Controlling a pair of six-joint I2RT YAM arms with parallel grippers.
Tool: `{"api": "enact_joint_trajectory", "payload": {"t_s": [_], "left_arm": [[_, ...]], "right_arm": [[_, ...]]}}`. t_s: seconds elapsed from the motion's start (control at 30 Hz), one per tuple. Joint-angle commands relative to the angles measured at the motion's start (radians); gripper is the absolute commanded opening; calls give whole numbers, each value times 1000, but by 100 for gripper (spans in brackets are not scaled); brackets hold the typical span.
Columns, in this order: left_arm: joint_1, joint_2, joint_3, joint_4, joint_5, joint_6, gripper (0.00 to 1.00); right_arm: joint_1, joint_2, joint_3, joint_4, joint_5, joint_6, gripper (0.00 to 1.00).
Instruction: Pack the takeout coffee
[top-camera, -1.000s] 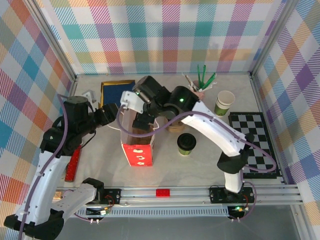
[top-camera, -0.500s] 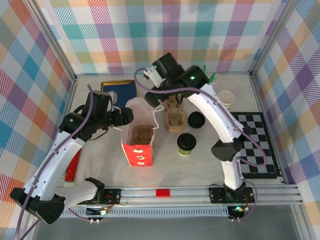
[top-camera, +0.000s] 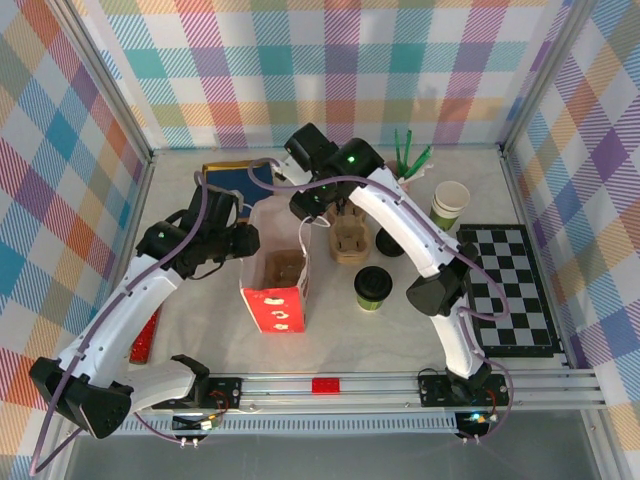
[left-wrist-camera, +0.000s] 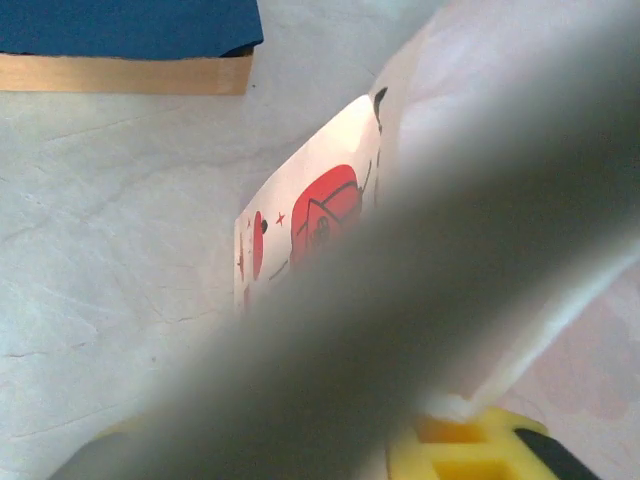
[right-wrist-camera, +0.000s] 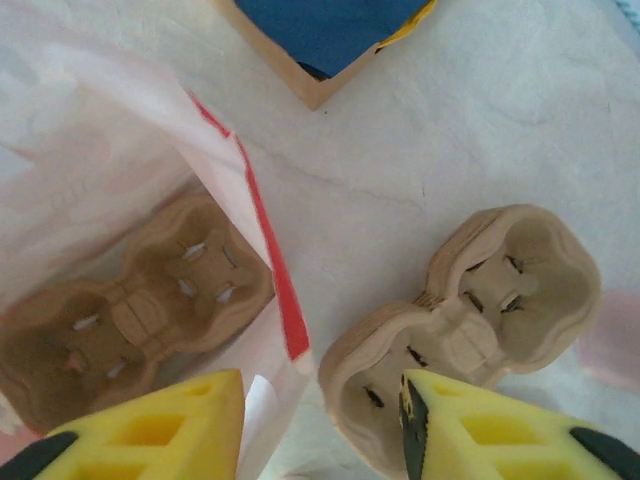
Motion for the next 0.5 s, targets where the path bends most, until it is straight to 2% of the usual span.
{"api": "enact_joint_trajectory", "payload": {"t_s": [0.0,0.07,0.1,0.3,0.47], "left_arm": [[-10,-28,-15,35,7,-5,24],[-12,-48,-27,60,14,-12,21],[-11,-57,-30,65,13,-15,20],[-27,-129,-74,111,-26,-38,13],[-65,-259,-157,177,-125,-63,7]], "right_arm": [[2,-4,-8,-9,-24,9,25],[9,-9,-12,-7,-19,8,10],[12,-11,-12,-7,-11,6,8],[61,-68,-54,59,78,-20,2],[124,-167,-133,172,204,-50,0]]}}
